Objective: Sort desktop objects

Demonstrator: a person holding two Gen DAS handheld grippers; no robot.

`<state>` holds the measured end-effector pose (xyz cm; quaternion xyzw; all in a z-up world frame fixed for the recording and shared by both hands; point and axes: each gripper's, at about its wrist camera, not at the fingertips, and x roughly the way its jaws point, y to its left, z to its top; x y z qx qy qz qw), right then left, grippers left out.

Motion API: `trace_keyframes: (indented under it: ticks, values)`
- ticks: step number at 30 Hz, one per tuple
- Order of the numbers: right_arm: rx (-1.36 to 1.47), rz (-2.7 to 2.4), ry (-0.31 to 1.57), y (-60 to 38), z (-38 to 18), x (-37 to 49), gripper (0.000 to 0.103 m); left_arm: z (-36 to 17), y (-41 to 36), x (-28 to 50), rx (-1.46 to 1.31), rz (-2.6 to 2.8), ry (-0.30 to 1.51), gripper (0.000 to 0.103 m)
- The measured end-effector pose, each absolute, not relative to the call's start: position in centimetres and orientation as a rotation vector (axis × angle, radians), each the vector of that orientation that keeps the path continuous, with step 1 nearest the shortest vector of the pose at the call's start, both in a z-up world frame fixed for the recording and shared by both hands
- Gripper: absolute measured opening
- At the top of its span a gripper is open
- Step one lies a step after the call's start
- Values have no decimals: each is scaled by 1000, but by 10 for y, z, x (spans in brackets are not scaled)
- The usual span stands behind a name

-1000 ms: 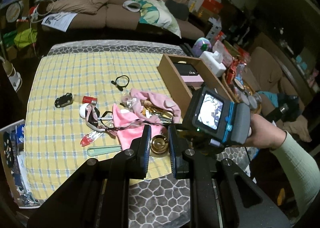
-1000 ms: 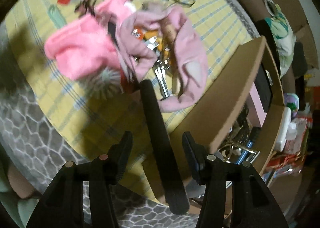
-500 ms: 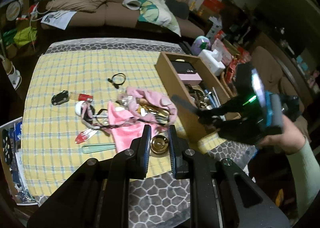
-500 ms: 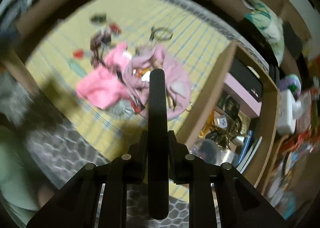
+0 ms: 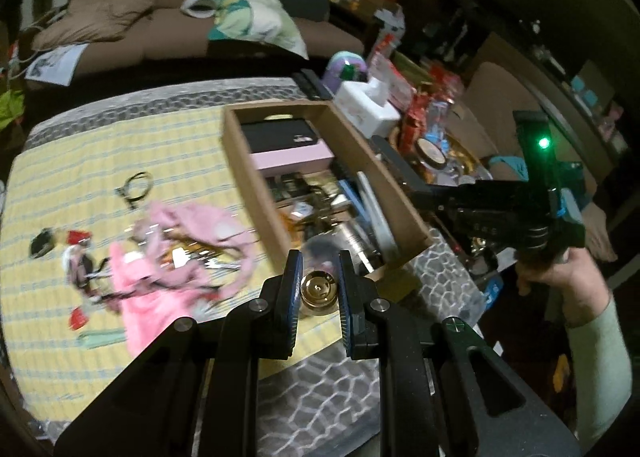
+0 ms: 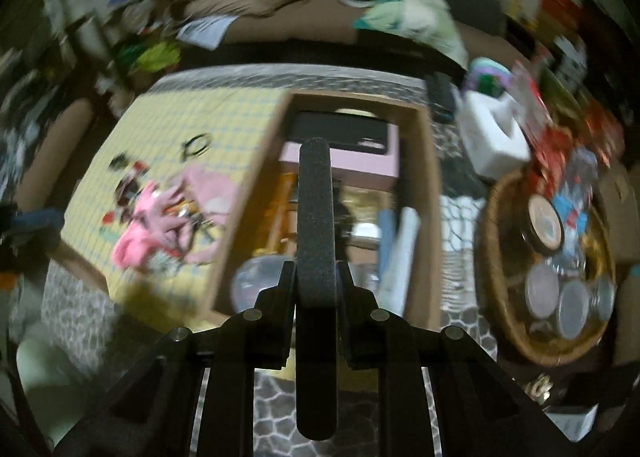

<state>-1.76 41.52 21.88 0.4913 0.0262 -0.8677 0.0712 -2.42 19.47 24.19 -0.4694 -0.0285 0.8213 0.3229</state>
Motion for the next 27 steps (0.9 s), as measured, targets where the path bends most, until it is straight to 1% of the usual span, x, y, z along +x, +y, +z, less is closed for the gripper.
trace_keyframes:
  ticks: [9, 15, 20, 27]
  values:
    - [1426, -2705, -205, 482, 162, -41, 18, 210, 299, -65, -1298, 2046, -67, 16]
    - [1394, -2749, -164, 489, 133, -47, 18, 170, 359, -83, -1366, 1981, -11, 16]
    - [1363, -2765, -209, 502, 120, -42, 19, 132, 393, -92, -1448, 1953, 48, 15]
    - [1288, -2778, -286, 512, 110, -38, 18, 95, 402, -110, -1542, 1984, 64, 15]
